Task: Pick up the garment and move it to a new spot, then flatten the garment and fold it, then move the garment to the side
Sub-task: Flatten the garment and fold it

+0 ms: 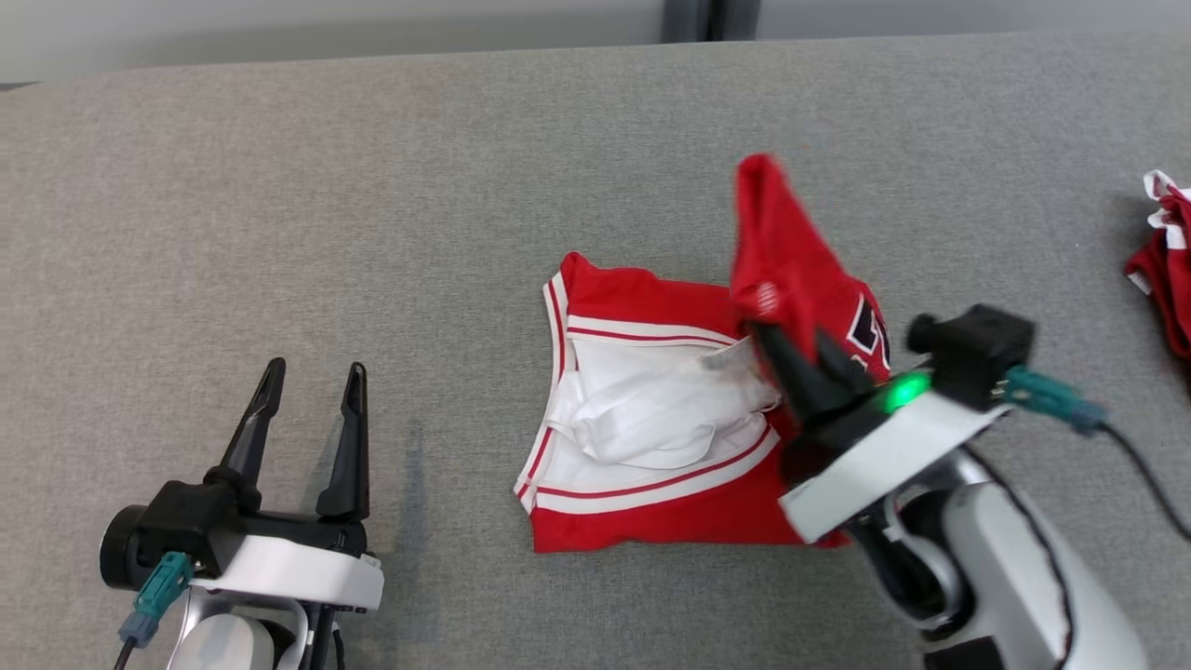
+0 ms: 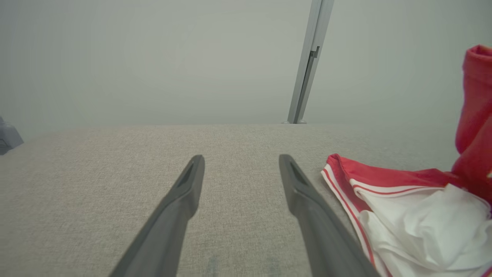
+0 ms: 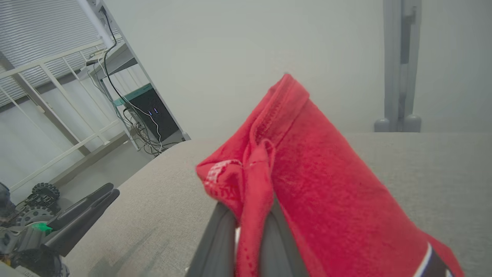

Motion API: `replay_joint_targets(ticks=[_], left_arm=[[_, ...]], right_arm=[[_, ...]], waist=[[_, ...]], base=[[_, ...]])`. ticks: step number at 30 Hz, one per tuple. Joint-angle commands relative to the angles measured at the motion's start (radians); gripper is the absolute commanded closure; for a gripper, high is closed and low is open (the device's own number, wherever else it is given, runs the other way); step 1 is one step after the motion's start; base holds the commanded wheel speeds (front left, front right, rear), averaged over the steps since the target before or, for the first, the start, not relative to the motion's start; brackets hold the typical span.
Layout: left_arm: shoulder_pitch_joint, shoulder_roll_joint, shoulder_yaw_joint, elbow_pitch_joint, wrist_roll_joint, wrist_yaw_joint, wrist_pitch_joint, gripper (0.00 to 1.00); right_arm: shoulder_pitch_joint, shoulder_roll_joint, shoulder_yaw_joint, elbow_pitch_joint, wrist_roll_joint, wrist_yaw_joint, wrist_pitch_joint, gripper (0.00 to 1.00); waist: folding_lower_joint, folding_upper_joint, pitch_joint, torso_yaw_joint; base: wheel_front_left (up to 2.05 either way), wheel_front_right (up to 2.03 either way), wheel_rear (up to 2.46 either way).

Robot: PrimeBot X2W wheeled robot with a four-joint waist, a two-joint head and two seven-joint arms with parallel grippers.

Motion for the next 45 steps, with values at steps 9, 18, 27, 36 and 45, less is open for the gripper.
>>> replay_joint_targets(ticks=[9, 18, 27, 36, 45], left_arm=[[-0.034, -0.015, -0.017, 0.016, 0.008, -0.014, -0.001, 0.00], [-0.045, -0.023, -0.007, 0.022, 0.009, -0.019, -0.001, 0.00], [-0.039, -0.026, 0.006, 0.024, 0.019, -0.023, -0.001, 0.00], [-0.025, -0.028, 0.023, 0.014, 0.029, -0.021, -0.001, 0.00], [-0.007, -0.020, 0.050, -0.007, 0.037, -0.008, -0.001, 0.00]], right_arm=[[-0.074, 0.071, 0.196, 0.209, 0.051, 0.000, -0.067, 1.00], [-0.165, 0.084, 0.269, 0.370, 0.086, 0.000, -0.183, 0.00], [-0.212, 0.068, 0.236, 0.329, 0.083, 0.000, -0.268, 0.00], [-0.113, -0.021, -0.034, 0.208, -0.059, 0.000, -0.284, 0.00], [0.107, -0.069, -0.326, 0.127, -0.206, 0.000, -0.240, 0.00]], waist=[[0.0000, 0.0000, 0.013, 0.054], [0.0000, 0.0000, 0.036, 0.070], [0.0000, 0.0000, 0.030, 0.051], [0.0000, 0.0000, 0.018, 0.030], [0.0000, 0.0000, -0.011, 0.011]], base=[[0.00, 0.00, 0.00], [0.00, 0.00, 0.00], [0.00, 0.00, 0.00], [0.00, 0.00, 0.00], [0.00, 0.00, 0.00]])
